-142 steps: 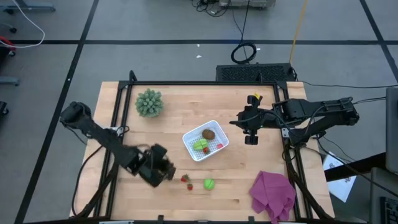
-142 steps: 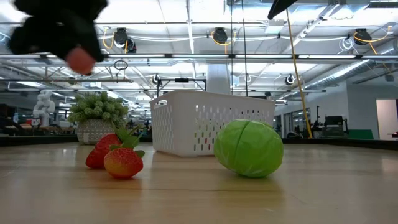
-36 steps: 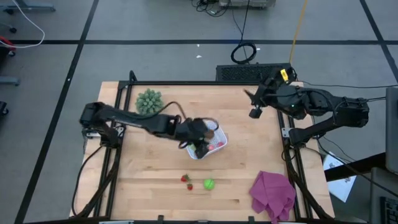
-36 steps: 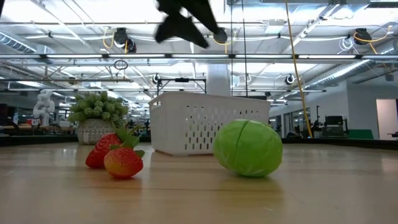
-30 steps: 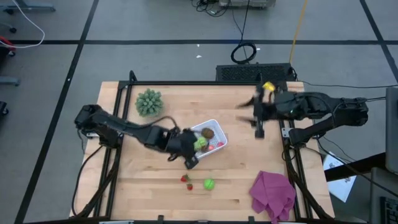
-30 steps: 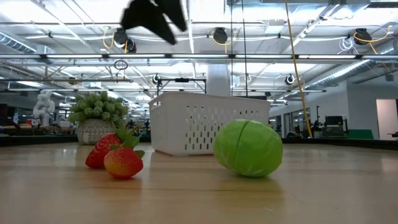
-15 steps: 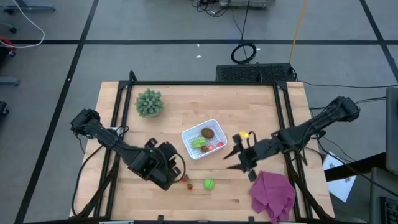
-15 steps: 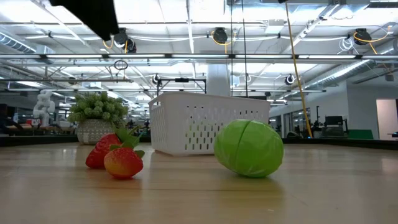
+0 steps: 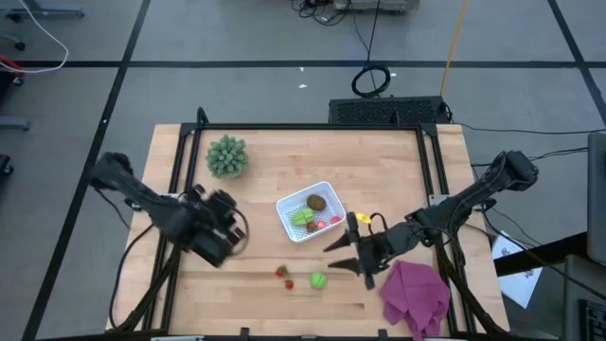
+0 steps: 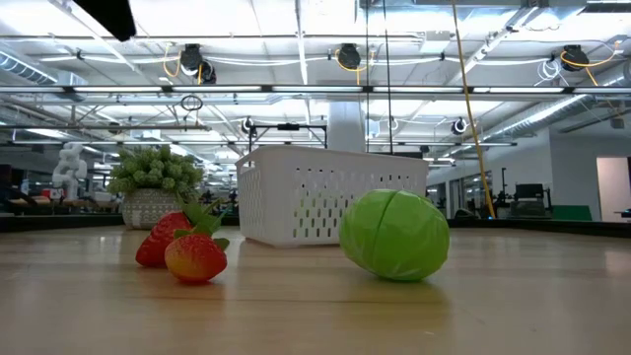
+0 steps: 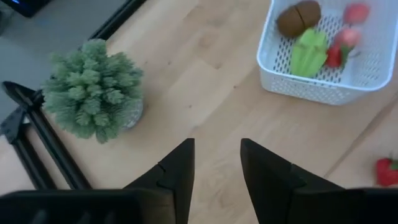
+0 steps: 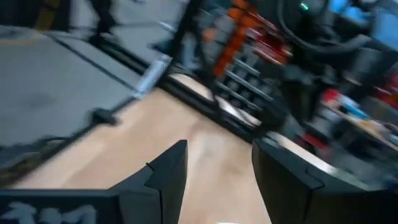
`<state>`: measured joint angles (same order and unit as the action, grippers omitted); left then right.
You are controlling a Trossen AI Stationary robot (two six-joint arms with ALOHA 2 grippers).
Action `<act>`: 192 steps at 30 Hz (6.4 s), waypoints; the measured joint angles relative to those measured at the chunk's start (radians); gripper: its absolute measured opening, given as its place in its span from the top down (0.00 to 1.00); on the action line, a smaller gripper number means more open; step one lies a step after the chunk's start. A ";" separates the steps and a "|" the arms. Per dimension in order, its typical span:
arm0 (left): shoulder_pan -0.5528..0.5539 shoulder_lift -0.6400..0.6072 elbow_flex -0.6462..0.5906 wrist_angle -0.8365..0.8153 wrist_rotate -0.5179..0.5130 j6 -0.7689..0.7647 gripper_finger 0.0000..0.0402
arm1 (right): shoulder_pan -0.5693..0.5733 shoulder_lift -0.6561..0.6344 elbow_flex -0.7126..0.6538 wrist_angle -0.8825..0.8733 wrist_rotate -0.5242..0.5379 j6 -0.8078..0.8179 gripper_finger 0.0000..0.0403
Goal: Pick and placing Produce into tupperware
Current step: Put the cabbage into the white bin
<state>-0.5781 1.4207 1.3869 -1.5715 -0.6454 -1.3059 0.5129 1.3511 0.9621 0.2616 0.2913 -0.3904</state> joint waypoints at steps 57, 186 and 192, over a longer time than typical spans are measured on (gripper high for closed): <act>-0.260 -0.441 -0.480 0.241 0.094 -0.006 0.68 | -0.069 0.468 0.673 -1.070 -0.214 1.385 0.56; -0.264 -0.427 -0.481 0.473 0.153 0.162 0.68 | -0.140 0.569 0.483 -0.703 -0.610 1.553 0.55; -0.264 -0.426 -0.481 0.474 0.155 0.163 0.68 | -0.129 0.569 0.483 -0.614 -0.611 1.641 0.55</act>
<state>-0.8421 0.9943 0.9062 -1.0973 -0.4899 -1.1427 0.3843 1.9198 1.4448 -0.3528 -0.3195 1.2503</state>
